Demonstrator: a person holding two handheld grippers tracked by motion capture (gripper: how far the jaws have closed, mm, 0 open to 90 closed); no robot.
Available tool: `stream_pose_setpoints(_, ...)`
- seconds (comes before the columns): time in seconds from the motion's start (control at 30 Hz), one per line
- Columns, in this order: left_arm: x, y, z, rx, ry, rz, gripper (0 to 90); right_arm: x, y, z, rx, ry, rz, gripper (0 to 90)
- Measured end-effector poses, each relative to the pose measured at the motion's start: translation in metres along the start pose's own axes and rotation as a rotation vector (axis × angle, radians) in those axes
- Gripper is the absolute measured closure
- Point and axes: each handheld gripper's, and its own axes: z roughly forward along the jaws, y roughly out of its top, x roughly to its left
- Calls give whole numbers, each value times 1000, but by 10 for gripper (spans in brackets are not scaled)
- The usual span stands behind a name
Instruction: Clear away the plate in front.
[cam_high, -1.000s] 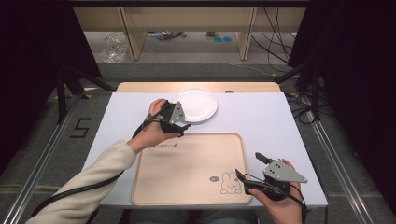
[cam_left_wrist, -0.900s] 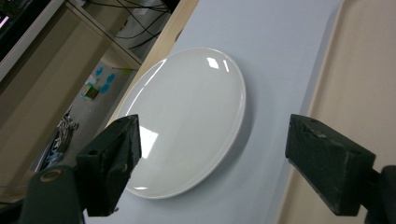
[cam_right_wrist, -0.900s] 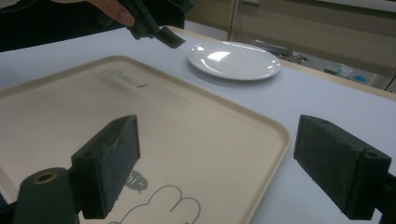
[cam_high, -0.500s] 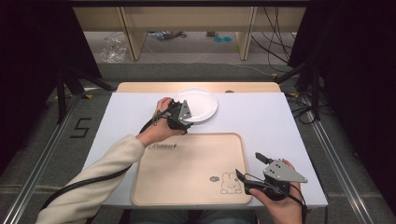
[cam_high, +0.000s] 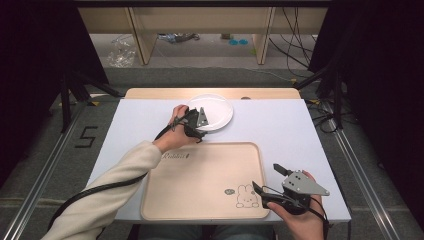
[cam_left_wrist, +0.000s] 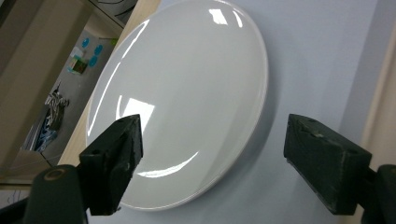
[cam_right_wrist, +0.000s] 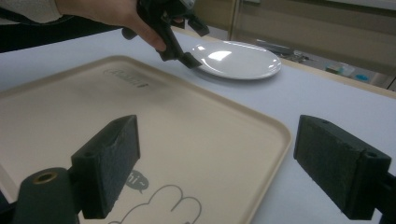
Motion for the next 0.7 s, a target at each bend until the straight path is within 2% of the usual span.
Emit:
stream_pose_setpoints(0.13, -1, 2, 6, 9, -3, 7, 195, 0, 0, 0, -1, -2, 1, 156)
stream_pose_setpoints(0.2, -3, 3, 8, 25, -6, 20, 196, -1, 0, -1, 12, 4, 1, 156)
stream_pose_setpoints(0.23, -3, 4, 10, 32, 4, 46, 197, -1, 0, -1, 12, 4, 1, 156)
stream_pose_setpoints(0.37, -4, 4, 15, 39, -6, 49, 204, -1, 0, 0, 2, 7, 3, 156)
stream_pose_setpoints(0.43, -5, 3, 19, 36, 8, 48, 207, -1, 0, 0, 2, 7, 3, 156)
stream_pose_setpoints(0.47, -5, 3, 21, 40, -5, 54, 207, -1, 0, 0, 3, 6, 1, 156)
stream_pose_setpoints(0.5, -5, 3, 23, 42, 8, 50, 213, -1, 0, 0, 2, 8, 2, 156)
stream_pose_setpoints(0.57, -7, 2, 26, 42, 5, 34, 219, -1, 0, 0, 3, 8, 2, 156)
stream_pose_setpoints(0.6, -6, 3, 26, 44, 19, 42, 223, -1, 0, 0, 3, 8, 3, 156)
stream_pose_setpoints(0.63, -5, 3, 26, 50, 3, 48, 228, -1, 0, 0, 3, 11, 3, 156)
stream_pose_setpoints(0.7, -5, 4, 27, 61, 20, 78, 248, -1, -1, 0, 5, 10, 3, 156)
